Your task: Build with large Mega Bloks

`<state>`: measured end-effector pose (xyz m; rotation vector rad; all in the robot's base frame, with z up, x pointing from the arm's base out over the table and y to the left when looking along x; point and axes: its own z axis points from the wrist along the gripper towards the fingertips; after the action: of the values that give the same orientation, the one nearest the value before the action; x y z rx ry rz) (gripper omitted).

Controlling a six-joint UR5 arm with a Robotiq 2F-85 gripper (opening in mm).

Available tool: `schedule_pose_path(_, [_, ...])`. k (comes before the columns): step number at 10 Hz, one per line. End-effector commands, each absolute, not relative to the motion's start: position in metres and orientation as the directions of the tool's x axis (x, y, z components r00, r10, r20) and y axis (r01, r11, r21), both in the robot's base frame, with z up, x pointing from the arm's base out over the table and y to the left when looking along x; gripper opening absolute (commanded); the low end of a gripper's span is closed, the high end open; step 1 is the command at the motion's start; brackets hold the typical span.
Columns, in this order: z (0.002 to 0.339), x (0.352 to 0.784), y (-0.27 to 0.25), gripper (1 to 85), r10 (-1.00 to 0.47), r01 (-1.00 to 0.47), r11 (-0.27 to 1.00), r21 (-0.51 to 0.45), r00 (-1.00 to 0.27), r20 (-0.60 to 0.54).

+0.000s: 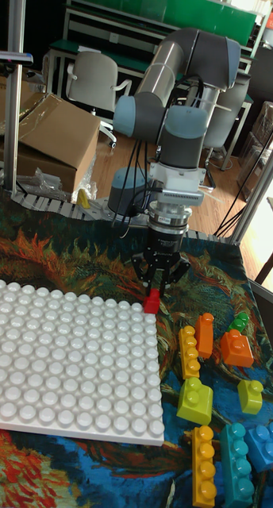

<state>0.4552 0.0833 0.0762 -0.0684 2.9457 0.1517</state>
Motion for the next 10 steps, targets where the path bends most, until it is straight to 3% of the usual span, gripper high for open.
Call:
schedule_pose_path(1, [0.0758,0.459,0.0855,1.3,-0.032,-0.054,0.993,0.108,-0.98,-0.195])
schedule_pose_path(10, [0.0683,0.4677,0.0839,1.3,-0.071,-0.092,0.992,0.091,-0.974,-0.216])
